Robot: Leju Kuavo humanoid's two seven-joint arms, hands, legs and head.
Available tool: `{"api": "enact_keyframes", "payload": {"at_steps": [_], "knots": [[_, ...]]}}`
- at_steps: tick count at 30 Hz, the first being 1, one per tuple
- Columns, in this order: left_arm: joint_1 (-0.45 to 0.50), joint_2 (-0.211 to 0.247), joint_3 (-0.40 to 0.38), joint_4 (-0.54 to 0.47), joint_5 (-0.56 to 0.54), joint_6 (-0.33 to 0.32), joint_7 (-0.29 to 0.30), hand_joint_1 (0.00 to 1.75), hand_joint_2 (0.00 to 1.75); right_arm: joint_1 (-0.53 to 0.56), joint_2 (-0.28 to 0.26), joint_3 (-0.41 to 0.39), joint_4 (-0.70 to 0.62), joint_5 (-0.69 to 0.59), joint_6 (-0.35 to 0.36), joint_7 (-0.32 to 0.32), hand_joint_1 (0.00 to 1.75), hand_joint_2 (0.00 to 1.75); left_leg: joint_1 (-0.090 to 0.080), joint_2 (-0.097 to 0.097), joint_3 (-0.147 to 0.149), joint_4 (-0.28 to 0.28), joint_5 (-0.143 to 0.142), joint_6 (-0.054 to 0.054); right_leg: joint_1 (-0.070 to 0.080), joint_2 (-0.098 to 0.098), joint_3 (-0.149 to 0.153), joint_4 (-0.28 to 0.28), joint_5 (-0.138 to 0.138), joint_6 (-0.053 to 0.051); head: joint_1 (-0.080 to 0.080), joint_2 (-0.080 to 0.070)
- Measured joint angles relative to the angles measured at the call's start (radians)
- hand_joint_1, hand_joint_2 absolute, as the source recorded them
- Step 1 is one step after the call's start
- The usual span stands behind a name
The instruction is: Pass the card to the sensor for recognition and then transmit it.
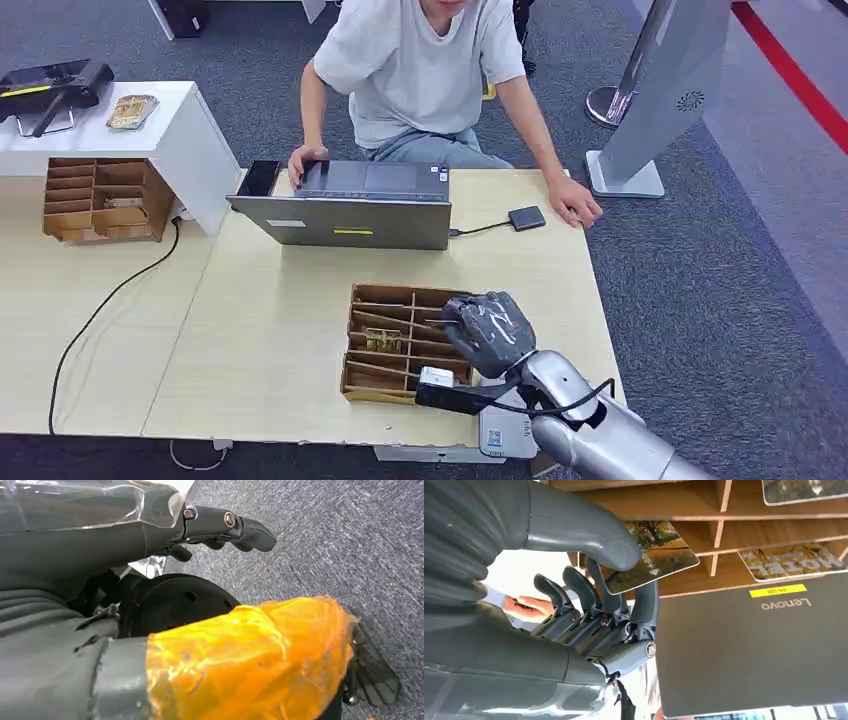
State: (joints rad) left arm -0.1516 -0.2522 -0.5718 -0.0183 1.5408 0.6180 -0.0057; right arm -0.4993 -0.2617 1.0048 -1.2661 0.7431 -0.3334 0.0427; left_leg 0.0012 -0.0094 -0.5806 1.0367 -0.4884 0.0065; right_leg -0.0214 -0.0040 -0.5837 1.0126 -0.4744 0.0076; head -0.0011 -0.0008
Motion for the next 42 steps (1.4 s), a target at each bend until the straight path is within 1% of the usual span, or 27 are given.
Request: {"api": "enact_keyframes", "payload": {"at_steps": [13, 14, 21, 22, 26, 30, 42], "knots": [[0.001, 0.0, 0.0, 0.0, 0.0, 0.0, 0.005, 0.0, 0.0, -0.025, -0.014, -0.017, -0.081, 0.0, -0.021, -0.002, 1.71, 1.75, 0.0, 0.0, 0.0, 0.0, 0.0, 0.0, 0.0, 0.0, 0.0, 0.0, 0.0, 0.0, 0.0, 0.0], [0.001, 0.0, 0.0, 0.0, 0.0, 0.0, 0.005, 0.0, 0.0, -0.027, -0.016, -0.018, -0.088, 0.0, -0.025, -0.002, 1.69, 1.75, 0.0, 0.0, 0.0, 0.0, 0.0, 0.0, 0.0, 0.0, 0.0, 0.0, 0.0, 0.0, 0.0, 0.0], [0.002, -0.001, 0.0, 0.0, -0.001, 0.0, 0.005, 0.0, 0.0, -0.031, -0.043, -0.04, -0.143, -0.001, -0.043, -0.002, 1.71, 1.75, 0.0, 0.0, 0.0, 0.0, 0.0, 0.0, 0.0, 0.0, 0.0, 0.0, 0.0, 0.0, 0.0, 0.0], [0.002, -0.001, 0.0, 0.0, -0.001, 0.0, 0.005, 0.0, 0.0, -0.031, -0.047, -0.042, -0.15, -0.001, -0.045, -0.002, 1.68, 1.75, 0.0, 0.0, 0.0, 0.0, 0.0, 0.0, 0.0, 0.0, 0.0, 0.0, 0.0, 0.0, 0.0, 0.0], [0.003, -0.002, 0.0, 0.0, -0.001, 0.0, 0.004, 0.0, 0.0, -0.033, -0.063, -0.053, -0.177, -0.001, -0.046, -0.002, 1.68, 1.75, 0.0, 0.0, 0.0, 0.0, 0.0, 0.0, 0.0, 0.0, 0.0, 0.0, 0.0, 0.0, 0.0, 0.0], [0.003, -0.003, 0.0, 0.0, -0.001, 0.0, 0.0, 0.0, 0.0, -0.042, -0.079, -0.066, -0.201, -0.001, -0.049, -0.002, 1.75, 1.75, 0.0, 0.0, 0.0, 0.0, 0.0, 0.0, 0.0, 0.0, 0.0, 0.0, 0.0, 0.0, 0.0, 0.0], [0.003, -0.003, 0.004, 0.0, 0.0, 0.0, -0.023, 0.0, 0.0, -0.095, -0.093, -0.12, -0.246, -0.01, -0.054, 0.007, 1.75, 1.75, 0.0, 0.0, 0.0, 0.0, 0.0, 0.0, 0.0, 0.0, 0.0, 0.0, 0.0, 0.0, 0.0, 0.0]]}}
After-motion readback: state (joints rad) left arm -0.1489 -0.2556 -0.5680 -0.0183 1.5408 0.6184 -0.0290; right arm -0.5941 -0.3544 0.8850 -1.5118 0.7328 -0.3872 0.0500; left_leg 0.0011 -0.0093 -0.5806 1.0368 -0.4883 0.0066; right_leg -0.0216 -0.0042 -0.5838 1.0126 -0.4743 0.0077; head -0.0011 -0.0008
